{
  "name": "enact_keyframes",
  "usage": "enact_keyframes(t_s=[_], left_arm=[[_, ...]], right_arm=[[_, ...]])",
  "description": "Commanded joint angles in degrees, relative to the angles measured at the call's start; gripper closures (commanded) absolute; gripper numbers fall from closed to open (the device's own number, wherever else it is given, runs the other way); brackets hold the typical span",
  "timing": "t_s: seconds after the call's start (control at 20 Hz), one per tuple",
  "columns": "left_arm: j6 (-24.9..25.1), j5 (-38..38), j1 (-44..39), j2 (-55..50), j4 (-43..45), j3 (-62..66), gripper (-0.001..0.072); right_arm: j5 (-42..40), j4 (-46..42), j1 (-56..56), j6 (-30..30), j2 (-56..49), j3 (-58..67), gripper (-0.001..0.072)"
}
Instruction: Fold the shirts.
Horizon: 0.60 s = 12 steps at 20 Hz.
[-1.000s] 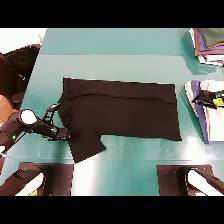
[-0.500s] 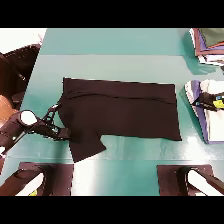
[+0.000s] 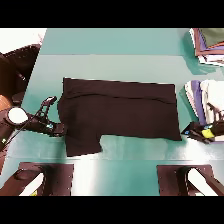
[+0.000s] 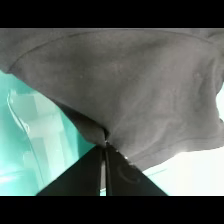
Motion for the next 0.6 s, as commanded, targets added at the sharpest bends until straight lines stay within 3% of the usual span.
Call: enact_keyframes(t_s=[0.0,0.15,0.2,0.35,0.55], left_arm=[[0.0,0.0,0.0,0.3,-0.1,0.2,0.0682],[0.1,0.5,0.0,0.3,-0.1,0.2,0.0683],[0.1,0.6,0.0,0.3,-0.1,0.2,0.0682],[0.1,-0.6,0.0,0.3,2.3,0.4,0.0684],[-2.5,-9.6,0.0,0.6,12.2,4.7,0.0685]], right_arm=[[-5.9,4.5,0.7,0.0,0.5,-6.8,0.0277],[-10.0,4.4,4.5,1.0,0.5,-6.6,0.0286],[-10.4,4.4,5.5,1.0,0.5,-6.6,0.0352],[-11.0,4.0,8.4,1.0,1.4,-6.6,0.0692],[-6.4,2.1,9.6,1.0,10.1,-6.6,0.0692]])
